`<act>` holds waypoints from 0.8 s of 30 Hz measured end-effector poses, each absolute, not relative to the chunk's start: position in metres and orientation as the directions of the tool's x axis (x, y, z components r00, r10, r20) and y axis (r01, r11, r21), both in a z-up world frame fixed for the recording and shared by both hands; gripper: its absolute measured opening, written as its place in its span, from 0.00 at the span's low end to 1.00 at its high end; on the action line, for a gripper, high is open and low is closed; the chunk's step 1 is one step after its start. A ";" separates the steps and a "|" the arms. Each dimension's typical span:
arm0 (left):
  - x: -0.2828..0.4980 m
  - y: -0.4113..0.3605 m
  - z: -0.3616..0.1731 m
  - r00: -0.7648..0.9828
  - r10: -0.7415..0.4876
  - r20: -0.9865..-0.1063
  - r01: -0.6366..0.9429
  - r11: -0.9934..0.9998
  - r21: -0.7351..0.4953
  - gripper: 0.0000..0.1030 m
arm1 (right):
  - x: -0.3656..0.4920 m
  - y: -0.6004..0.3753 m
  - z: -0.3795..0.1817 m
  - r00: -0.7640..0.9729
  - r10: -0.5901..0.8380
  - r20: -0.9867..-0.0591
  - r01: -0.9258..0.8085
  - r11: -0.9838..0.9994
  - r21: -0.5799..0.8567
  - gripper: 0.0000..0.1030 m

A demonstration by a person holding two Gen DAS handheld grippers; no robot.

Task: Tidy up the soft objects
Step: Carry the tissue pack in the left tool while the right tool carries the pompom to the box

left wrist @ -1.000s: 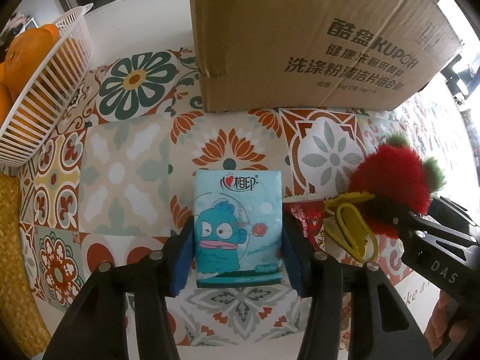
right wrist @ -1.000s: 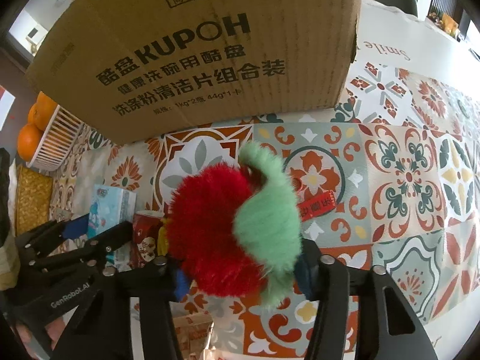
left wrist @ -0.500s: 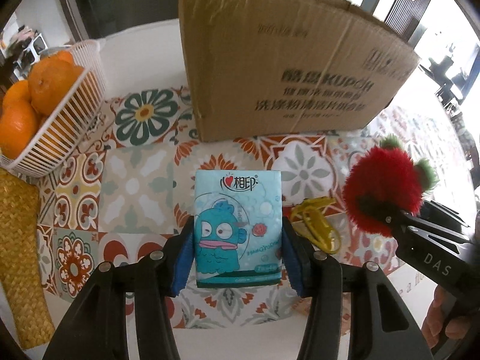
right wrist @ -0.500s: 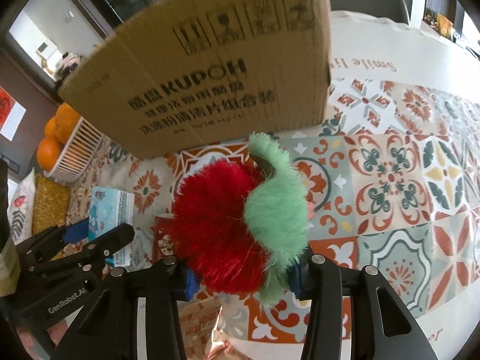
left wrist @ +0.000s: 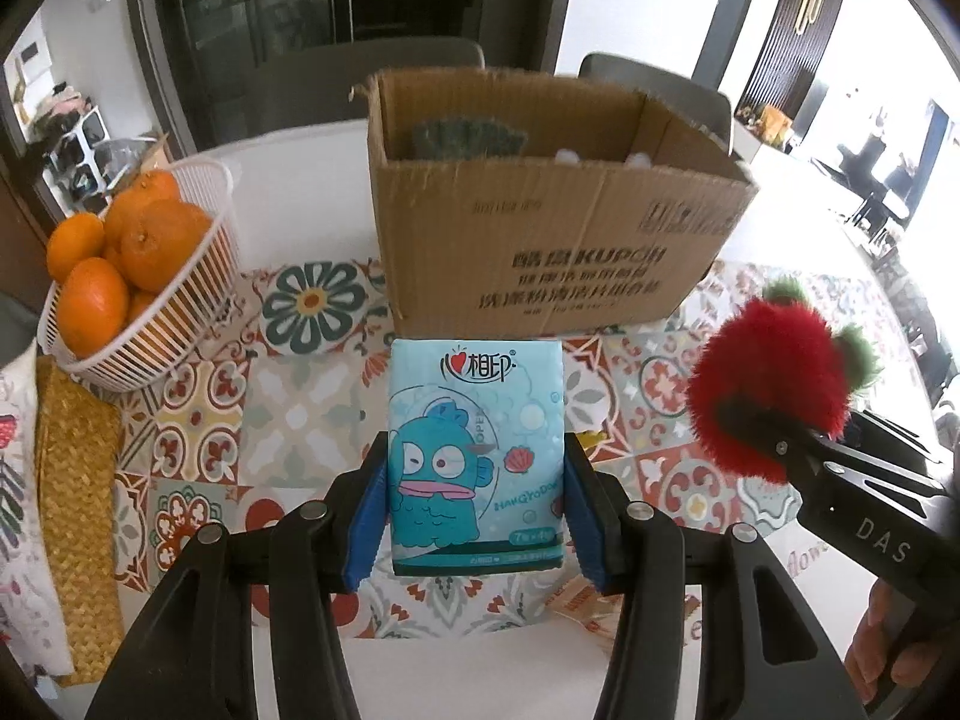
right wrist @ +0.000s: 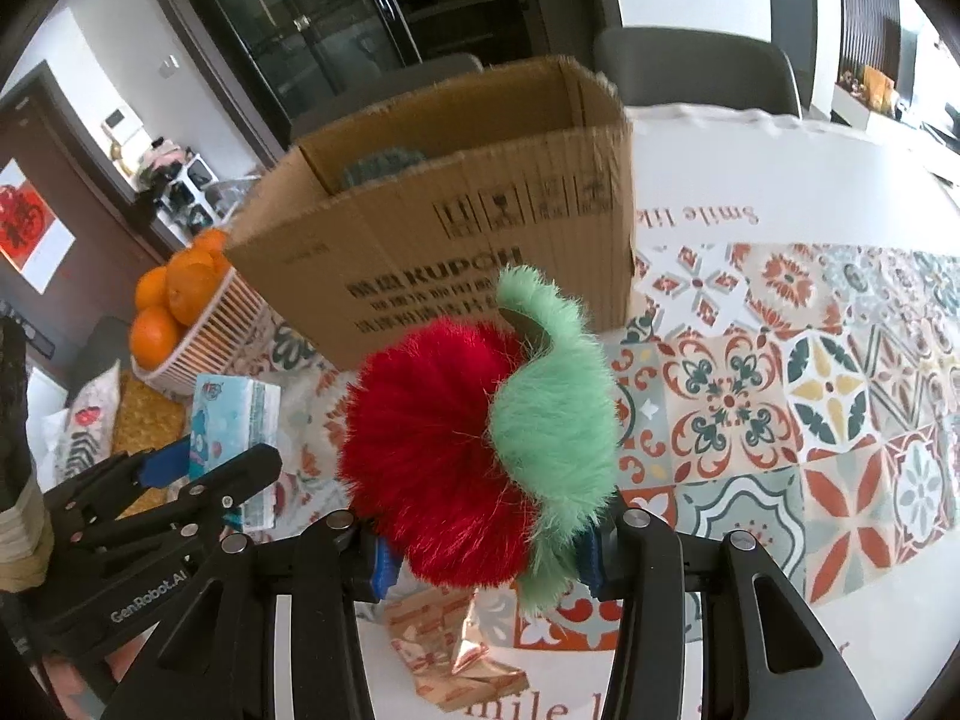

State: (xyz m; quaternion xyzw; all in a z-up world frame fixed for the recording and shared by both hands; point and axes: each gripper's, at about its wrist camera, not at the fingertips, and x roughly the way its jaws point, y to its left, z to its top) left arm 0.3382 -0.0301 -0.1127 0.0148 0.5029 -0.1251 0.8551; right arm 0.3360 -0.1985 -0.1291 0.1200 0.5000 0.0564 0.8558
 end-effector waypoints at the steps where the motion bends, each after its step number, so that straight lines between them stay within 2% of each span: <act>1: 0.337 -0.030 -0.109 0.469 -0.202 -0.860 0.231 0.968 -0.102 0.50 | 0.336 -0.195 -0.126 0.499 0.216 -0.840 0.023 0.965 0.261 0.45; 24: 0.325 -0.028 -0.004 0.679 -0.246 -0.692 0.277 0.958 -0.069 0.50 | 0.322 -0.185 -0.028 0.676 0.246 -0.694 -0.063 0.958 0.279 0.45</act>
